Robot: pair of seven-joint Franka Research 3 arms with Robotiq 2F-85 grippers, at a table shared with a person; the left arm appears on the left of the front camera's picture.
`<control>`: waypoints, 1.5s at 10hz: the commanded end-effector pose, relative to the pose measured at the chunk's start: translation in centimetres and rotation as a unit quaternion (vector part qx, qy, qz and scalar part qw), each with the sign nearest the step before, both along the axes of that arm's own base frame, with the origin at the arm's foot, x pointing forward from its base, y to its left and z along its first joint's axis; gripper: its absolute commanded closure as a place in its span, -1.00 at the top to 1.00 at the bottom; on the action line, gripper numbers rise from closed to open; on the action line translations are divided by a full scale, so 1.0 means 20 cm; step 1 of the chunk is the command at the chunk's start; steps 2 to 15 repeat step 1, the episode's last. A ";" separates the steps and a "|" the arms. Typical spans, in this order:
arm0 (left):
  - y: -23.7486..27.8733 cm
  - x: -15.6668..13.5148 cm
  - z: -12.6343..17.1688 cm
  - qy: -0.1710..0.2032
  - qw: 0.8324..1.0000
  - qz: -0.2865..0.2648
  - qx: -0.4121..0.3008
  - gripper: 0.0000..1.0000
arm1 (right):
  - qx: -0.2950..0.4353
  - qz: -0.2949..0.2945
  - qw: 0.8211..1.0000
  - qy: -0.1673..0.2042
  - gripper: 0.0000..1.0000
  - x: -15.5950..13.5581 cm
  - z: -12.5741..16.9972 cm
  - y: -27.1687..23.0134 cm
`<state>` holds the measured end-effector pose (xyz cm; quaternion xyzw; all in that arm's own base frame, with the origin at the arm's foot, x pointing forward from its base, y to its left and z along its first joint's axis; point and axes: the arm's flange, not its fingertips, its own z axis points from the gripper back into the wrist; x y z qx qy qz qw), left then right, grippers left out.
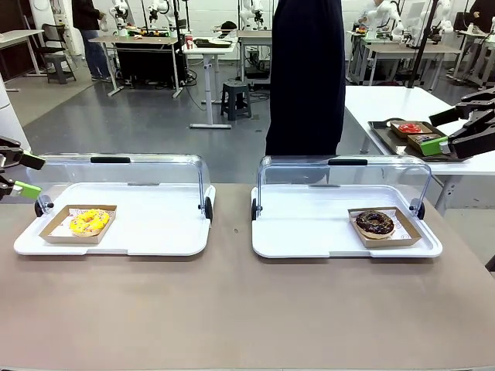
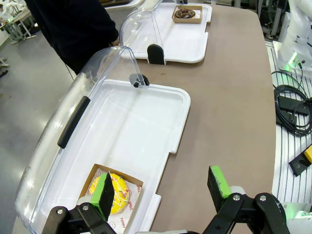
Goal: Provide the desired donut to the person.
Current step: Place the picked Paper togo box onto the Handle tray extended by the person.
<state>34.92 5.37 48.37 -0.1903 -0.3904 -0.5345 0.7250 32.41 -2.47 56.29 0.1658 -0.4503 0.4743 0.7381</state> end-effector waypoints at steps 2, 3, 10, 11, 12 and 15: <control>0.01 0.00 0.00 -0.002 1.000 -0.003 -0.008 1.00 | 0.004 0.001 1.000 0.002 1.00 0.00 -0.01 -0.01; 0.01 0.00 0.00 -0.002 1.000 -0.003 -0.008 1.00 | 0.004 0.001 1.000 0.002 1.00 0.00 -0.01 -0.01; 0.01 0.00 0.00 -0.002 1.000 -0.003 -0.008 1.00 | 0.004 0.001 1.000 0.002 1.00 0.00 -0.01 -0.01; 0.01 0.00 0.00 -0.002 1.000 -0.003 -0.008 1.00 | 0.004 0.001 1.000 0.002 1.00 0.00 -0.01 -0.01; 0.01 0.00 0.00 -0.002 1.000 -0.003 -0.008 1.00 | 0.004 0.001 1.000 0.002 1.00 0.00 -0.01 -0.01; 0.01 0.00 0.00 -0.002 1.000 -0.003 -0.008 1.00 | 0.004 0.001 1.000 0.002 1.00 0.00 -0.01 -0.01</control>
